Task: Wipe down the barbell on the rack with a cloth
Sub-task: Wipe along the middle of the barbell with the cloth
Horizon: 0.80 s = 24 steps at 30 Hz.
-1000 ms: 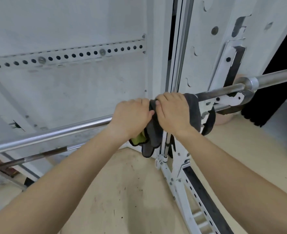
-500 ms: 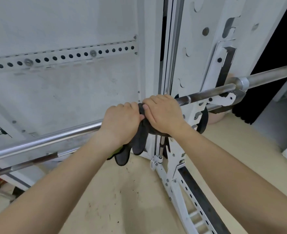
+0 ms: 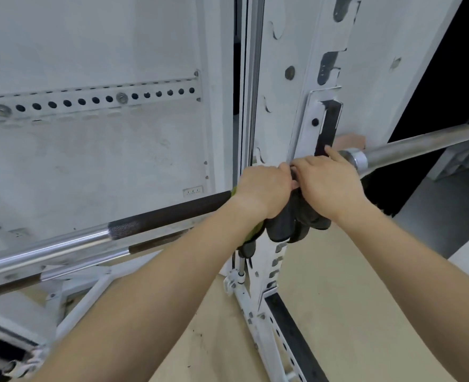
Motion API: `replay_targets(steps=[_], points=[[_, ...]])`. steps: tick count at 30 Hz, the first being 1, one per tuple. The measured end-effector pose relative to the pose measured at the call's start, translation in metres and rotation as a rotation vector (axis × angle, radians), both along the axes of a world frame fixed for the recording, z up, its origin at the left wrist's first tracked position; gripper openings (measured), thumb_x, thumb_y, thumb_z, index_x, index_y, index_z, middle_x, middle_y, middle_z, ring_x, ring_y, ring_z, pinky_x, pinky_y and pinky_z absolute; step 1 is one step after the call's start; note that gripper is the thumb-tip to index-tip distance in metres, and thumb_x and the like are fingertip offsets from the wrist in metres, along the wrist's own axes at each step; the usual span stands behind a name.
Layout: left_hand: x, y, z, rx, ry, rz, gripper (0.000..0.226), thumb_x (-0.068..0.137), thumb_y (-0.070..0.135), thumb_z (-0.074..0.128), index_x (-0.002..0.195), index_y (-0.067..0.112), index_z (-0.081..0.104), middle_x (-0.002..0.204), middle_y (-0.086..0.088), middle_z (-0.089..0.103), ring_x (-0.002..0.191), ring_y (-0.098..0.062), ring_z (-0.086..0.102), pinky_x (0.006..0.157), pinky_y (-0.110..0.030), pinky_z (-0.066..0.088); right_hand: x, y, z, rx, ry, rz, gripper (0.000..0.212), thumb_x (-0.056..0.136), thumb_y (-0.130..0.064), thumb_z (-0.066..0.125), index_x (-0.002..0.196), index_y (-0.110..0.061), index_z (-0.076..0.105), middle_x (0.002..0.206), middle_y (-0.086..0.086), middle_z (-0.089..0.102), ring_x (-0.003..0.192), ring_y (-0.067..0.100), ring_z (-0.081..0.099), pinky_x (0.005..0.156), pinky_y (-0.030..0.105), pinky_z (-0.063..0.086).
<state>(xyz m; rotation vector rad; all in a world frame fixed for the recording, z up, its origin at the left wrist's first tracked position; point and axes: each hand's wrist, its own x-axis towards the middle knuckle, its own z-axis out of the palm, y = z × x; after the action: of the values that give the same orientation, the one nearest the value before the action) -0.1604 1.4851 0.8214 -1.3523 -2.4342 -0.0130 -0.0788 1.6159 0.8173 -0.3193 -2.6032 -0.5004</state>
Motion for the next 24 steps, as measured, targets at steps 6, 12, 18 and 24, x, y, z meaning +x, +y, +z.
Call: replay_targets(steps=[6,12,18,24], points=[[-0.003,-0.016,0.001,-0.063,0.07,-0.014,0.047,0.103,0.053,0.032,0.115,0.011,0.048,0.095,-0.002,0.062,0.073,-0.025,0.058,0.05,-0.033,0.027,-0.004,-0.019,-0.035,-0.329,0.338,0.059,0.032,0.093,-0.013,0.046,0.119,-0.007,0.063,0.117,0.01,0.067,0.108,0.03,0.062,0.089,0.04,0.046],[-0.005,-0.087,0.006,-0.142,0.117,0.045,0.046,0.102,0.052,0.034,0.117,0.011,0.049,0.106,-0.002,0.062,0.086,-0.025,0.064,0.058,-0.035,0.033,-0.021,-0.097,-0.046,-0.587,0.509,0.184,0.034,0.095,-0.01,0.04,0.119,-0.005,0.064,0.119,0.011,0.066,0.12,0.03,0.055,0.113,0.047,0.032],[-0.012,-0.179,0.002,-0.108,0.106,0.177,0.056,0.093,0.061,0.026,0.12,0.019,0.051,0.108,0.004,0.062,0.091,-0.022,0.064,0.061,-0.033,0.037,-0.033,-0.166,-0.036,-0.561,0.387,0.403,0.031,0.094,-0.014,0.042,0.112,-0.01,0.067,0.112,0.004,0.069,0.104,0.024,0.06,0.109,0.041,0.035],[-0.012,-0.222,-0.013,0.079,0.128,0.189,0.053,0.092,0.058,0.037,0.123,0.021,0.06,0.104,0.001,0.066,0.087,-0.026,0.064,0.067,-0.036,0.044,-0.001,-0.16,-0.043,-0.812,0.549,0.435,0.041,0.086,-0.011,0.062,0.126,-0.008,0.059,0.132,0.008,0.053,0.124,0.019,0.046,0.11,0.027,0.032]])
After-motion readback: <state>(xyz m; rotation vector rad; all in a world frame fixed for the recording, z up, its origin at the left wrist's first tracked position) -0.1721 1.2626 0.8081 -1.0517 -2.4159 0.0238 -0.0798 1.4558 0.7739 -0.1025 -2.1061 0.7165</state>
